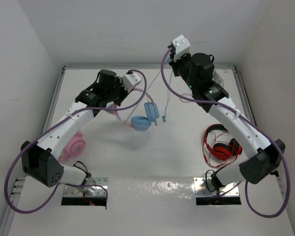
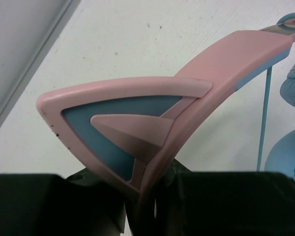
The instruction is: Wrap the headphones
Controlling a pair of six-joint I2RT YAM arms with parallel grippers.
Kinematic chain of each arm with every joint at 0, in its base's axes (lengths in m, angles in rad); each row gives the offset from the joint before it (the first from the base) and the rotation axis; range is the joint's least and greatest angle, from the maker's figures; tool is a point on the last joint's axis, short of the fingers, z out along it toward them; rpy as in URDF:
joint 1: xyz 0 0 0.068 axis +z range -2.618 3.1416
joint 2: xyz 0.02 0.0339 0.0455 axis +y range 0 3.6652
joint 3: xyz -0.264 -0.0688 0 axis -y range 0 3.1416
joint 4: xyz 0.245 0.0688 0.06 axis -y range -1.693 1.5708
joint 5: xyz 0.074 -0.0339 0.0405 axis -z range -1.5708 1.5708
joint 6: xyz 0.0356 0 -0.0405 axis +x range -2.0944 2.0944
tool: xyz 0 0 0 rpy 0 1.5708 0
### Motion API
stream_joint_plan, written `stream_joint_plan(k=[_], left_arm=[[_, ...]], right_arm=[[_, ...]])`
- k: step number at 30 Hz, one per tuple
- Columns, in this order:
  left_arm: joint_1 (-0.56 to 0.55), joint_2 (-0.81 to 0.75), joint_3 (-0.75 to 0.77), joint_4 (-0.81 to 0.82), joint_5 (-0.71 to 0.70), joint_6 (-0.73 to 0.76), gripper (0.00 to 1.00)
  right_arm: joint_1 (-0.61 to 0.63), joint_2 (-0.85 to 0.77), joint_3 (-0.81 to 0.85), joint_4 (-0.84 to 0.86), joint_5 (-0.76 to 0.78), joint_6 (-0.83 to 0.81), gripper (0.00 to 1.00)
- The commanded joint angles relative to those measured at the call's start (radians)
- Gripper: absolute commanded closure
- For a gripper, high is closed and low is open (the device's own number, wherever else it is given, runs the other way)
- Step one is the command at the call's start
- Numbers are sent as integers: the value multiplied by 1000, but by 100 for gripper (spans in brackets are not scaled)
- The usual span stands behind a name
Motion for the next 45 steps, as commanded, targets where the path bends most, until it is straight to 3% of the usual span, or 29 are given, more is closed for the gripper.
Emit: stream_joint_plan(k=[1,7,13,16,18,20,21,27,30,35,38,43,45], left_arm=[[5,-31,67,-77,2,-57,100],[-1,-37,56,-126,36,-6,100],[-9,-48,75,-184,159,-34,100],[-7,-51,153,-241,252,-75,100],[-6,-51,236,-275,300,-135,100],[-4,-49,315,-287,314,-197,100],[-3,-48,341,-295,314,-216,100],[-1,-33,461,-258,300,-325,100],[-1,-22,492,-240,297,-353,100],[-1,-14,518,-230,289,-377,100],[-1,-14,526,-233,297,-382,100],[-1,-17,547,-247,286,-373,100],[-3,-19,558,-253,282,-367,100]], right_arm=[[-78,-30,-9,104,45,62,100],[-121,30,36,49,-9,62,100],[-142,114,54,48,-70,101,100],[-155,146,-8,78,-164,121,100],[-155,166,-41,74,-369,80,100],[-153,199,-97,71,-542,59,93],[-153,209,-128,138,-666,75,92],[-107,271,-412,643,-820,411,90],[-67,298,-527,907,-843,544,91],[-11,338,-636,1159,-804,638,88],[5,383,-644,1212,-774,680,82],[17,414,-662,1214,-727,657,59],[19,410,-662,1166,-725,626,56]])
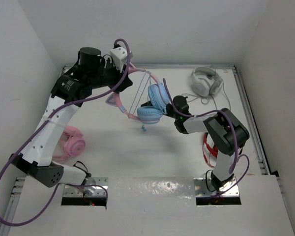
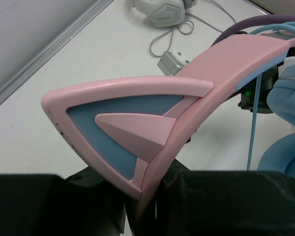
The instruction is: Wrap the headphones
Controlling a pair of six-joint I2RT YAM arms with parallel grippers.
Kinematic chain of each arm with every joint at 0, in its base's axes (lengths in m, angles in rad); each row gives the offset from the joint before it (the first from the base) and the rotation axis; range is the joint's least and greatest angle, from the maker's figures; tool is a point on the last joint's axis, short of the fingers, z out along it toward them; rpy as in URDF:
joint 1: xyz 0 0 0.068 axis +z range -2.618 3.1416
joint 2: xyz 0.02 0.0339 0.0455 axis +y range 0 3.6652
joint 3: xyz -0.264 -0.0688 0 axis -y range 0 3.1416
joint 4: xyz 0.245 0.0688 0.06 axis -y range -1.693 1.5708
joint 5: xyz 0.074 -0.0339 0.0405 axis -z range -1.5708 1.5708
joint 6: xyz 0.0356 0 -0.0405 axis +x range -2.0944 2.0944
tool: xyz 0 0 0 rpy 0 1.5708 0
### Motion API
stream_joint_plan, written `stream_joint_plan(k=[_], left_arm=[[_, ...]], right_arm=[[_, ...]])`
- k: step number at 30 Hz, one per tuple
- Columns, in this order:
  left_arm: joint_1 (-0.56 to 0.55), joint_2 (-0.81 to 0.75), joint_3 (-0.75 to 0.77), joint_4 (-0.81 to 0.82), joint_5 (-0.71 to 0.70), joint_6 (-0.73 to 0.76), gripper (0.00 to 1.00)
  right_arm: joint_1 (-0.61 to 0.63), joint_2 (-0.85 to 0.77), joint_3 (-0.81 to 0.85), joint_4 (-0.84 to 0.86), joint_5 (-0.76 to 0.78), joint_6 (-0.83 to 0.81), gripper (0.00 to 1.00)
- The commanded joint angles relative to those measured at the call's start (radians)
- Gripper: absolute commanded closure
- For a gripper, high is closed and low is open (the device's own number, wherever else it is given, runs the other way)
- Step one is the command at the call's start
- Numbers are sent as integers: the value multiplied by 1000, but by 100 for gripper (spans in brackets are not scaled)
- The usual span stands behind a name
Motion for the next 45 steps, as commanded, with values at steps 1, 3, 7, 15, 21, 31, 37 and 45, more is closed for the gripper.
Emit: stream_joint_plan(k=[1,3,7,15,21,31,37,45], left_arm=[[1,-16,72,61,14,-42,100],[1,-16,82,58,9,-44,100],[3,-16,100,61,6,-68,100],[86,-12,169,103,37,-222,100],[285,4,116,202,154,-429,100],[501,36,-67,426,80,-631,100],[612,80,-135,543,34,-696,100],[616,128,-257,681,-153,-622,100]], right_arm=[[11,-6,-7,42,19,-37,55],[25,-9,-10,-15,27,-78,55],[39,3,-21,-15,81,-72,67],[89,103,-48,99,108,27,93],[134,118,-106,215,154,77,100],[308,-30,-166,-2,191,-177,100],[390,-81,-104,-298,162,-311,100],[511,-141,91,-665,122,-497,100]])
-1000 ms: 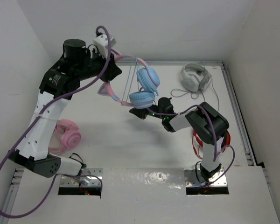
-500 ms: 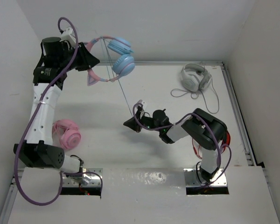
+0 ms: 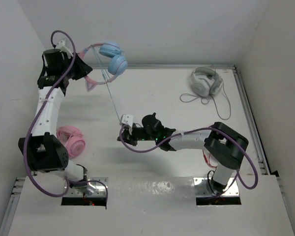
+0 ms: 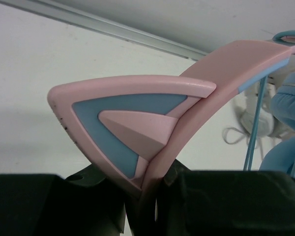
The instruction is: Wrap the headphones
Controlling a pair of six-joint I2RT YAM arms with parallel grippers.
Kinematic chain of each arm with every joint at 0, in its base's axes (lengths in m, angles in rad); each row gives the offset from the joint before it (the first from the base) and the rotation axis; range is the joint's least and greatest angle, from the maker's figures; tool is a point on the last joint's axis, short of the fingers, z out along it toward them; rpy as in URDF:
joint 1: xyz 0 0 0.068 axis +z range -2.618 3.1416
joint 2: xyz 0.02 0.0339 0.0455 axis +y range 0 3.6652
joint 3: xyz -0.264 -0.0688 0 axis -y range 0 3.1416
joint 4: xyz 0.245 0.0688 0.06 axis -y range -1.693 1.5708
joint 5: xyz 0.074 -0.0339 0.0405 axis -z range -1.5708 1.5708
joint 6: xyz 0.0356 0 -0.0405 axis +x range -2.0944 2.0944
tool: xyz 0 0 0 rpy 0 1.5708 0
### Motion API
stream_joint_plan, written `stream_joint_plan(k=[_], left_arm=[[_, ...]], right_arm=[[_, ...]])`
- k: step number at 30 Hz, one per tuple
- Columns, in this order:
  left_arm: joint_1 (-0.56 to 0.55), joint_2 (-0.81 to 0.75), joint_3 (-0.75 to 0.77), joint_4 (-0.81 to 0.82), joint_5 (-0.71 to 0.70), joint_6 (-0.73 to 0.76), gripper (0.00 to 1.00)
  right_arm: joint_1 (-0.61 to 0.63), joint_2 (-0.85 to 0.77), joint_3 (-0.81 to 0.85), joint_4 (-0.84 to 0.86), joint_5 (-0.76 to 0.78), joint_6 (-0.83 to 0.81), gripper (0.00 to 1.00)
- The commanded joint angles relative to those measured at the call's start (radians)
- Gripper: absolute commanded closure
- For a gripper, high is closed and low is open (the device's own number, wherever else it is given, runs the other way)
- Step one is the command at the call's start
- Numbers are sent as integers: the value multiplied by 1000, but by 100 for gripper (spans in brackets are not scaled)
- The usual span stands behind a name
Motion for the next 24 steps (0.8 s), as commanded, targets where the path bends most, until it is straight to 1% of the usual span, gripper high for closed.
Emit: stream_joint_plan(k=[1,2,3,5,6,7,8,9,10,11,12,13,14,15,16,18,19,20,21,22,23,24], left_arm=[[22,28,-9,282,-148,-18,100],[22,42,-15,289,-173,3,100],[20,57,-30,299,-218,57,100],[9,106,-36,304,-248,149,100],[-21,124,-27,281,-304,268,100],[-44,161,-23,264,-340,331,100],[-70,175,-26,252,-422,397,100],[-122,181,-38,247,-453,503,100],[-141,177,-91,256,-473,552,100],[-182,162,-136,282,-505,595,100],[-242,142,-188,355,-527,670,100],[-269,99,-285,388,-541,709,100],[-300,79,-327,416,-573,743,100],[-355,62,-360,474,-588,790,100],[-375,37,-392,476,-593,803,100],[-414,14,-394,434,-563,801,100],[-419,5,-391,395,-518,795,100],[-429,-4,-391,375,-492,794,100],[-434,-32,-394,343,-463,798,100],[-440,-47,-412,332,-404,806,100],[-454,-62,-423,307,-379,823,100],[-460,-94,-434,295,-357,827,100]], right_arm=[[82,-43,75,-306,-85,-141,100],[87,-54,99,-325,-88,-144,100],[89,-92,106,-342,-90,-143,100],[89,-147,103,-366,-59,-156,100],[89,-176,107,-387,-42,-173,100],[89,-225,139,-464,-25,-211,100],[89,-244,164,-511,23,-233,100],[89,-259,191,-558,53,-255,100],[89,-282,249,-640,88,-294,100],[89,-290,277,-673,155,-313,100],[87,-298,305,-720,186,-328,100],[87,-302,358,-733,223,-363,100],[86,-298,391,-748,261,-382,100],[80,-289,425,-789,327,-397,100],[75,-260,504,-814,350,-416,100],[43,-224,582,-893,375,-420,100],[29,-200,641,-908,374,-416,100],[12,-191,662,-917,375,-410,100],[-32,-184,690,-921,374,-390,100],[-57,-180,698,-918,375,-379,100],[-84,-174,704,-912,380,-367,100],[-139,-172,703,-890,398,-349,100]])
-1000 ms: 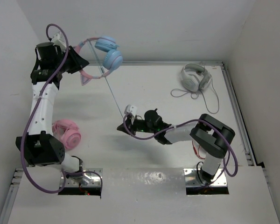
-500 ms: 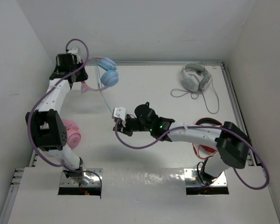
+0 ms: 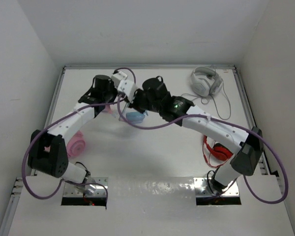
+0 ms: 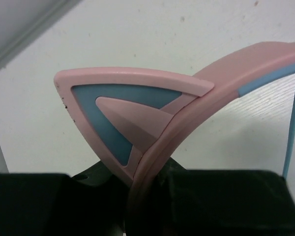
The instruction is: Wrap the headphones
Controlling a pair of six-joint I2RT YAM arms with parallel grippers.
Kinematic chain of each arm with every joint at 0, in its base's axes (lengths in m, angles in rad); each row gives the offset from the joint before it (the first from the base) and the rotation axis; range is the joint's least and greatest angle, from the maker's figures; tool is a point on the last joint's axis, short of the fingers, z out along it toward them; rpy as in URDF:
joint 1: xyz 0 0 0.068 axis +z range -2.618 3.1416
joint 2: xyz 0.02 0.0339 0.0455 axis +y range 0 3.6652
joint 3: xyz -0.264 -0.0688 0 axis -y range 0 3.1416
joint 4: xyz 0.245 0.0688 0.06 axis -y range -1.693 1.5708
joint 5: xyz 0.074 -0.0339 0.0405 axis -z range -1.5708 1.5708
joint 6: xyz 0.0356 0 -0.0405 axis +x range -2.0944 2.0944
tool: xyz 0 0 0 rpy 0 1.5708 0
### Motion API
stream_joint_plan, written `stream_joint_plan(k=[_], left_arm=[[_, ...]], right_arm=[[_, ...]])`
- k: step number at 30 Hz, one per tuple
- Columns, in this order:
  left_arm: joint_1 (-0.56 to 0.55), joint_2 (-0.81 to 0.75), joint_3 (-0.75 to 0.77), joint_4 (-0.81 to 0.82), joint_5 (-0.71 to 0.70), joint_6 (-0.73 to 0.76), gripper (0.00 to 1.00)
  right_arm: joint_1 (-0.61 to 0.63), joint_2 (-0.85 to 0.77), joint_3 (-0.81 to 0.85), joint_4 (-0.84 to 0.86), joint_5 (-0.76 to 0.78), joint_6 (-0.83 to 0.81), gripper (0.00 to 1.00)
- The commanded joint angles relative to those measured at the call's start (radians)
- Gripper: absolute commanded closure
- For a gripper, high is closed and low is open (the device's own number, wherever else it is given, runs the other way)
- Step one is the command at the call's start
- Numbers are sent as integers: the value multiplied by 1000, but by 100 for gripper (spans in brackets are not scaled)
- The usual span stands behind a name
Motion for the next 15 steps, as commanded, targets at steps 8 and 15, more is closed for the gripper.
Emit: stream_joint_plan(k=[8,15], left_arm=[[-88,-179,-47,-125,260,84,100],[-115,-190,2,-217,352,25,100]], right_arm=[[-287,12,34,223,87,64,100],[-355,70,31,238,74,85,100]])
